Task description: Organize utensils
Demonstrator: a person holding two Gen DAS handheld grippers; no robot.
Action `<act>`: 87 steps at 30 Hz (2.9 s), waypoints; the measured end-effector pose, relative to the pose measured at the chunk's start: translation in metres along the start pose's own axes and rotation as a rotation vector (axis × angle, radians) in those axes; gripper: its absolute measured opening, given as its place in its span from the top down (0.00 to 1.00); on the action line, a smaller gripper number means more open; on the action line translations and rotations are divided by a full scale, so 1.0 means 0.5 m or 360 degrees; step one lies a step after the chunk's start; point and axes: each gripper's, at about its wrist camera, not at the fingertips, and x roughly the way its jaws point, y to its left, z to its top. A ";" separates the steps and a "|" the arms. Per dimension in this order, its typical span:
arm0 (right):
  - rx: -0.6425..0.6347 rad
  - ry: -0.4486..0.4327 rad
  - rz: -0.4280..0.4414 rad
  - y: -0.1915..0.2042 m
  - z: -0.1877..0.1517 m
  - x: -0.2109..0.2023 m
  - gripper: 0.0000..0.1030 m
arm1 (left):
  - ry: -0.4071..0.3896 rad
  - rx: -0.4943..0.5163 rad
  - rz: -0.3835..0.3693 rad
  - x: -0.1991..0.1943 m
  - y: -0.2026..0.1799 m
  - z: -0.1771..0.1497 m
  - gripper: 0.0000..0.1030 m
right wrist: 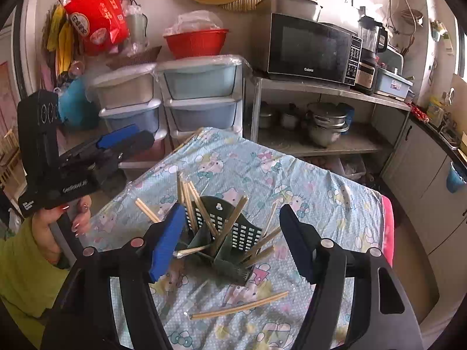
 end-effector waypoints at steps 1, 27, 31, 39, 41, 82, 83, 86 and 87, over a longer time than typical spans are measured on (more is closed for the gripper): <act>0.0002 -0.0006 -0.0002 0.000 -0.004 -0.003 0.31 | 0.0003 -0.0001 0.0002 -0.006 -0.002 -0.003 0.27; 0.0245 -0.0321 -0.0156 0.031 -0.186 -0.107 0.07 | 0.0102 0.0019 0.0086 -0.121 -0.044 -0.132 0.10; 0.0302 -0.0341 -0.0179 0.037 -0.231 -0.105 0.06 | 0.0135 0.0034 0.0097 -0.123 -0.047 -0.167 0.10; 0.0400 -0.0384 -0.0227 0.052 -0.318 -0.100 0.06 | 0.0174 0.0011 0.0096 -0.131 -0.053 -0.239 0.10; 0.0397 -0.0426 -0.0251 0.063 -0.338 -0.100 0.06 | 0.0168 0.0009 0.0100 -0.135 -0.058 -0.253 0.10; 0.0404 -0.0668 -0.0619 0.145 -0.557 -0.025 0.06 | 0.0172 0.0095 0.0178 -0.128 -0.091 -0.449 0.10; 0.0405 -0.0670 -0.0621 0.145 -0.558 -0.025 0.06 | 0.0172 0.0095 0.0178 -0.128 -0.091 -0.449 0.10; 0.0405 -0.0672 -0.0624 0.147 -0.559 -0.027 0.06 | 0.0164 0.0096 0.0172 -0.131 -0.092 -0.448 0.10; 0.0405 -0.0672 -0.0625 0.147 -0.559 -0.027 0.06 | 0.0164 0.0096 0.0172 -0.130 -0.092 -0.448 0.10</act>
